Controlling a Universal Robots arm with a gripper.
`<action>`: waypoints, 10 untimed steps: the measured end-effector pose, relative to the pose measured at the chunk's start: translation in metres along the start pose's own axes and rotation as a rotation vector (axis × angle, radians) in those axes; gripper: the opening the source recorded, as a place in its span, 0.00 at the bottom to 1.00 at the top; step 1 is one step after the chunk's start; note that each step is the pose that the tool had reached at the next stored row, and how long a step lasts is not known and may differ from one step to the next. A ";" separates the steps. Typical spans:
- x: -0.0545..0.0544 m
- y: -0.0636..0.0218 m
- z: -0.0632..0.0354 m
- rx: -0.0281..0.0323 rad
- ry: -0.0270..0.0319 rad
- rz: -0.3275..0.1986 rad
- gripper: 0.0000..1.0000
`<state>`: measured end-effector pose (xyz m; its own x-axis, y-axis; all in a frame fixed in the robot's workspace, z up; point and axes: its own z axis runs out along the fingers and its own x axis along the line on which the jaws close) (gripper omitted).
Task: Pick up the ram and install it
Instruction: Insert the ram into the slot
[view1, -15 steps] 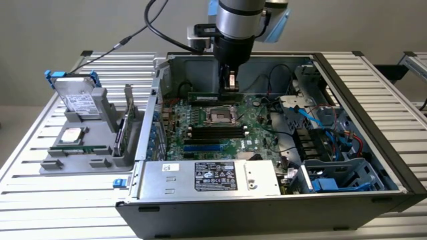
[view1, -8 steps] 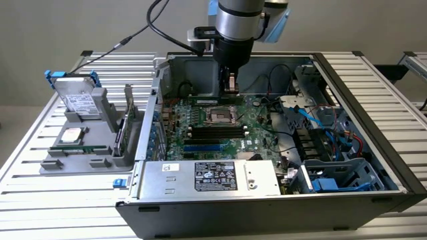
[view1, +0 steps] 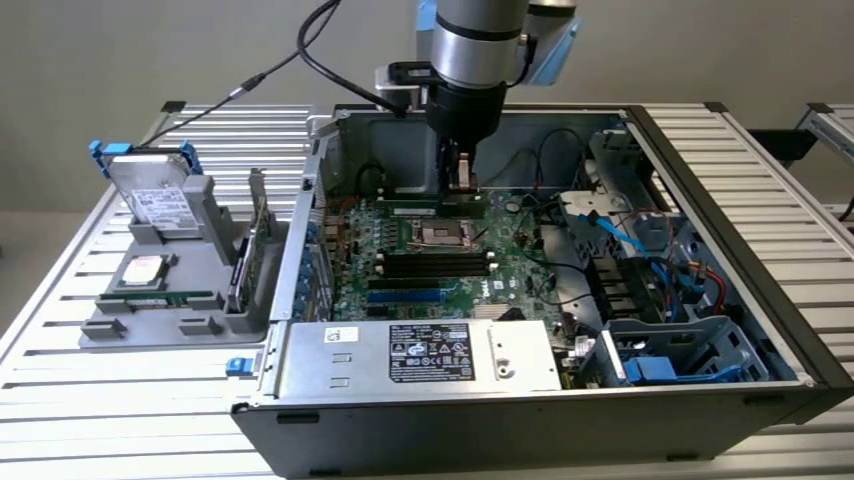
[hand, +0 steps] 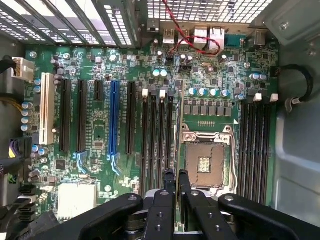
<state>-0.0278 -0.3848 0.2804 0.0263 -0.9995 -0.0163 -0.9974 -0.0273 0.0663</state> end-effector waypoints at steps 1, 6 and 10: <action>0.000 -0.0002 0.0012 -0.0001 0.0021 0.000 0.13; 0.001 -0.0033 0.0076 -0.0002 0.0084 0.000 0.13; 0.003 -0.0068 0.0111 -0.0004 0.0124 -0.002 0.13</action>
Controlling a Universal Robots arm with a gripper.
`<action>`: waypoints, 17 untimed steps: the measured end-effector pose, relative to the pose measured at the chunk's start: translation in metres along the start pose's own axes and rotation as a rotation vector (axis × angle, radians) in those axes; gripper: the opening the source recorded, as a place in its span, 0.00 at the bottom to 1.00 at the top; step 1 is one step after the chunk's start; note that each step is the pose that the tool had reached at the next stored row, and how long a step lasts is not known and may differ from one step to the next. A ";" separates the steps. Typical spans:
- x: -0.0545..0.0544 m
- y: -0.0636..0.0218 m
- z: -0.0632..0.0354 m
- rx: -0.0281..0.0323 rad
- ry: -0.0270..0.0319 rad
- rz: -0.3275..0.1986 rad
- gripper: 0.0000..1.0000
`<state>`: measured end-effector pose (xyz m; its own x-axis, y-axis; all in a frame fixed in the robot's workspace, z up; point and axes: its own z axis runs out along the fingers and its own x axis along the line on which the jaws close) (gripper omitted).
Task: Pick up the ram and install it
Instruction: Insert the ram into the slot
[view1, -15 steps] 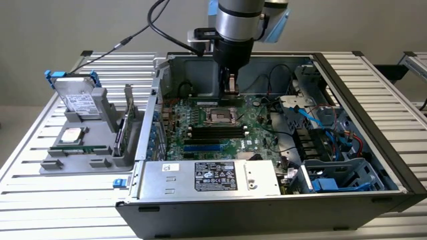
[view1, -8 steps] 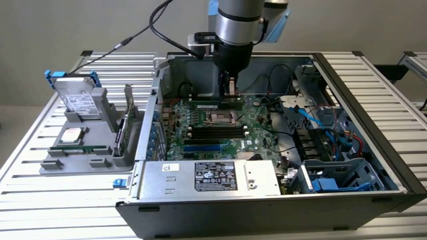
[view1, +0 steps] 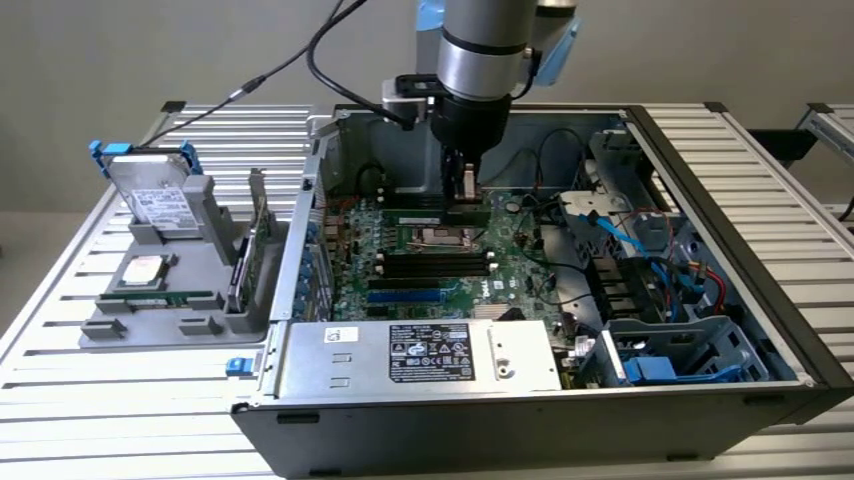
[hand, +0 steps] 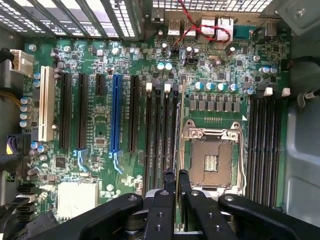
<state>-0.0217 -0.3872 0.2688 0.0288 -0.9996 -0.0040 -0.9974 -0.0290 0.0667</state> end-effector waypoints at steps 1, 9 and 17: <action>0.001 -0.0002 0.0010 -0.0003 0.0016 -0.001 0.13; 0.005 -0.0009 0.0103 -0.0017 0.0133 -0.012 0.13; 0.016 -0.0016 0.0180 -0.0021 0.0152 -0.019 0.13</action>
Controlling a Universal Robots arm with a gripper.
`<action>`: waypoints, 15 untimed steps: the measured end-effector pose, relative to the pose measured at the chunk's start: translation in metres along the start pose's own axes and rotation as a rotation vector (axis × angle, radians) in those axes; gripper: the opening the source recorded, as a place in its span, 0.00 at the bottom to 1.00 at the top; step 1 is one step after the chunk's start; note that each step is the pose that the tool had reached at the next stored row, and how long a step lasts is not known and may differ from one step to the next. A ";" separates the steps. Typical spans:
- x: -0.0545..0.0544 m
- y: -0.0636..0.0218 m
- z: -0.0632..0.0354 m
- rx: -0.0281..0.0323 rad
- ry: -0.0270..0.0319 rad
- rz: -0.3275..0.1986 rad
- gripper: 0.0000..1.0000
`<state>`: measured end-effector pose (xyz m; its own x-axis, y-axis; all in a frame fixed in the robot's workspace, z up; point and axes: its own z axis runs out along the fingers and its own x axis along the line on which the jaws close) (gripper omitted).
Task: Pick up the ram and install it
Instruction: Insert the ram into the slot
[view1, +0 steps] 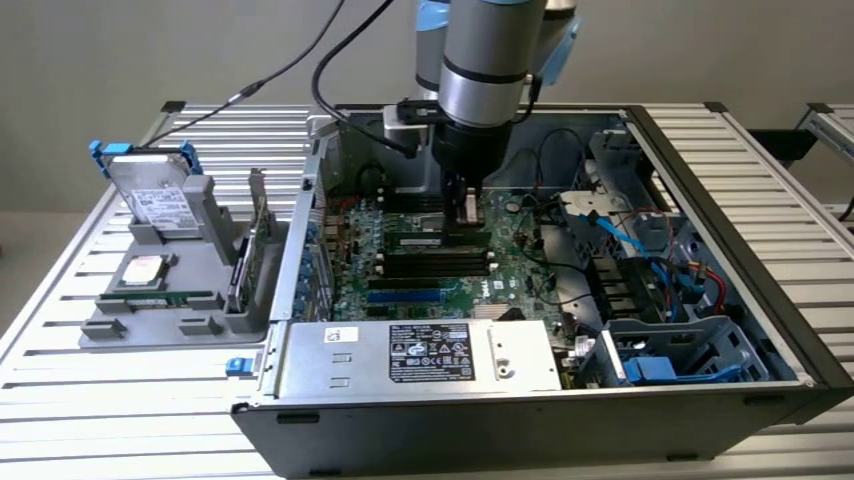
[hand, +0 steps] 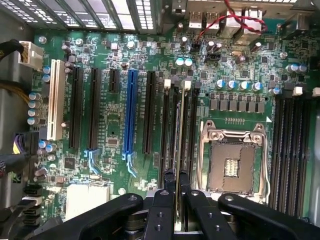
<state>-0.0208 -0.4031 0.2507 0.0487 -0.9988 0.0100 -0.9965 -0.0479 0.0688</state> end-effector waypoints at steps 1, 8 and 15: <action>0.001 -0.0005 0.0014 0.0002 -0.0001 -0.001 0.13; 0.001 -0.0018 0.0121 -0.0005 0.0061 -0.001 0.13; 0.001 -0.0020 0.0154 -0.0013 0.0079 -0.003 0.13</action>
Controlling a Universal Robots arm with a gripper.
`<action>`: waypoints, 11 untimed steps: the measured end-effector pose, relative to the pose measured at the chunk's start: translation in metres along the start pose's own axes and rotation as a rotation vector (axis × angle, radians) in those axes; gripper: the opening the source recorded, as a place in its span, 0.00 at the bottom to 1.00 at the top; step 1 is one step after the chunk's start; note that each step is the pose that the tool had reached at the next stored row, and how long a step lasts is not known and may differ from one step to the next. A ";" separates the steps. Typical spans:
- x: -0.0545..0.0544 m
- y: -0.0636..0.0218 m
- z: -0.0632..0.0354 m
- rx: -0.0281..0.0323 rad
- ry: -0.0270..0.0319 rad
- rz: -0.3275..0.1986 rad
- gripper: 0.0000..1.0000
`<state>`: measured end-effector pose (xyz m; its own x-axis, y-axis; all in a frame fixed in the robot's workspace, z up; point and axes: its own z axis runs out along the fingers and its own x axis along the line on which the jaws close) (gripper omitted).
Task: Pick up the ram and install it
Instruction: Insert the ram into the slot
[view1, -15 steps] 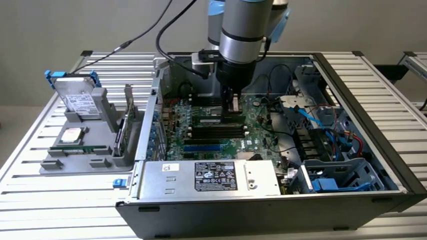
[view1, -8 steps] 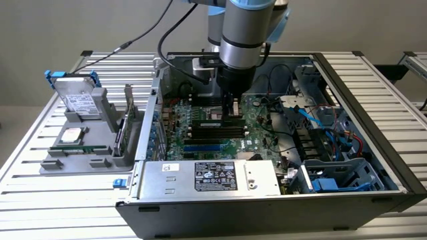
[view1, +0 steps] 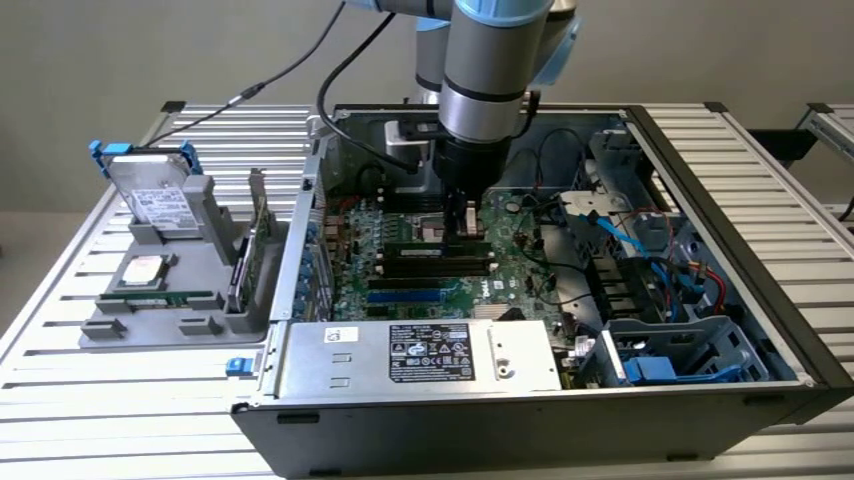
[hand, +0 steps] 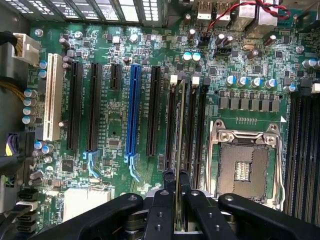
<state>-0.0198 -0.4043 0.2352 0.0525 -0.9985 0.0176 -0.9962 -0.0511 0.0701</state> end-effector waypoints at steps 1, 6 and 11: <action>0.000 0.0000 0.0004 -0.0001 0.0002 -0.001 0.13; 0.000 -0.0001 0.0005 -0.0001 0.0001 -0.002 0.13; 0.001 0.0000 0.0005 -0.0001 -0.0004 -0.002 0.13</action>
<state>-0.0198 -0.4049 0.2347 0.0541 -0.9984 0.0171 -0.9961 -0.0527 0.0702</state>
